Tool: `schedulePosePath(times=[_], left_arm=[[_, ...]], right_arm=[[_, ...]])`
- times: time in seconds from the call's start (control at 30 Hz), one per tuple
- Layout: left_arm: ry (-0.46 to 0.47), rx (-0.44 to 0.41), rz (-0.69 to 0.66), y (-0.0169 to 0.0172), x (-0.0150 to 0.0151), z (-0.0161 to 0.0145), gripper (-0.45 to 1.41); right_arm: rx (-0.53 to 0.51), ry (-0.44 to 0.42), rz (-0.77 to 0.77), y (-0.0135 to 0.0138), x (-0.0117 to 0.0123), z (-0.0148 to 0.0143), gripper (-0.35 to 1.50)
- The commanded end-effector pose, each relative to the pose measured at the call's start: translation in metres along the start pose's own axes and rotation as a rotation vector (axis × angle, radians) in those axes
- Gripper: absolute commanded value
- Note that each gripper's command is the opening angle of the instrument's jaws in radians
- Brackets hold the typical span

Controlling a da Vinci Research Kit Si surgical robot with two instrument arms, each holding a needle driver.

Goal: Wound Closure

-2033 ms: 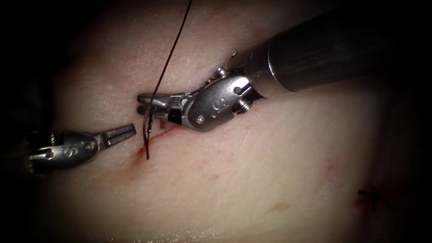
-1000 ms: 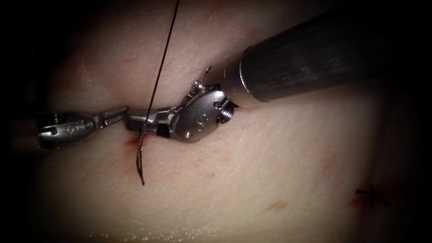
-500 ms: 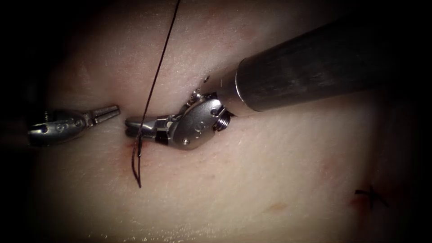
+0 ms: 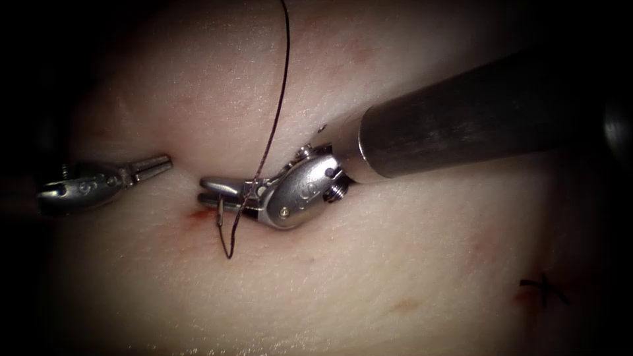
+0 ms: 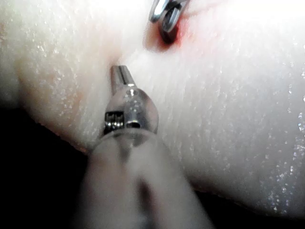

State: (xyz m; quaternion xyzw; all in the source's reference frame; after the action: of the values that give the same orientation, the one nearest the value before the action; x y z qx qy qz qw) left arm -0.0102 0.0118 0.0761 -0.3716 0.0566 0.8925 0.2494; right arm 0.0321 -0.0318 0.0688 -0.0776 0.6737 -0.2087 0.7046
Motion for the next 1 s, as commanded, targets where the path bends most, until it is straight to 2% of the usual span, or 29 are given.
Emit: schedulePosePath(times=[0.03, 0.27, 0.37, 0.53, 0.63, 0.67, 0.8, 1.0], left_arm=[[0.001, -0.003, -0.001, 0.0007, -0.0003, 0.0008, -0.45], [0.001, -0.002, -0.001, 0.0008, -0.0003, 0.0008, -0.45], [-0.001, 0.003, -0.002, 0.0012, -0.0003, 0.0008, -0.45], [0.001, -0.005, -0.017, 0.0031, 0.0012, 0.0001, -0.45], [0.005, -0.018, -0.013, 0.0045, 0.0027, -0.0008, -0.45], [0.004, -0.031, -0.005, 0.0054, 0.0041, -0.0017, -0.45], [0.036, -0.032, 0.024, 0.0083, 0.0079, -0.0044, -0.45], [0.071, -0.054, 0.057, 0.0137, 0.0124, -0.0058, -0.45]], right_arm=[[0.004, 0.004, 0.010, -0.0009, 0.0002, 0.0007, -0.35], [0.018, -0.007, 0.034, 0.0001, 0.0006, 0.0004, -0.35], [-0.021, -0.002, 0.052, 0.0020, 0.0011, 0.0002, -0.35], [-0.115, -0.020, 0.031, 0.0070, 0.0029, -0.0004, -0.35], [-0.136, -0.017, 0.056, 0.0091, 0.0035, -0.0005, -0.35], [-0.140, -0.015, 0.065, 0.0099, 0.0036, -0.0004, -0.35], [-0.145, -0.019, 0.124, 0.0103, 0.0029, 0.0006, -0.35], [-0.149, -0.025, 0.263, 0.0106, 0.0014, 0.0010, -0.35]])
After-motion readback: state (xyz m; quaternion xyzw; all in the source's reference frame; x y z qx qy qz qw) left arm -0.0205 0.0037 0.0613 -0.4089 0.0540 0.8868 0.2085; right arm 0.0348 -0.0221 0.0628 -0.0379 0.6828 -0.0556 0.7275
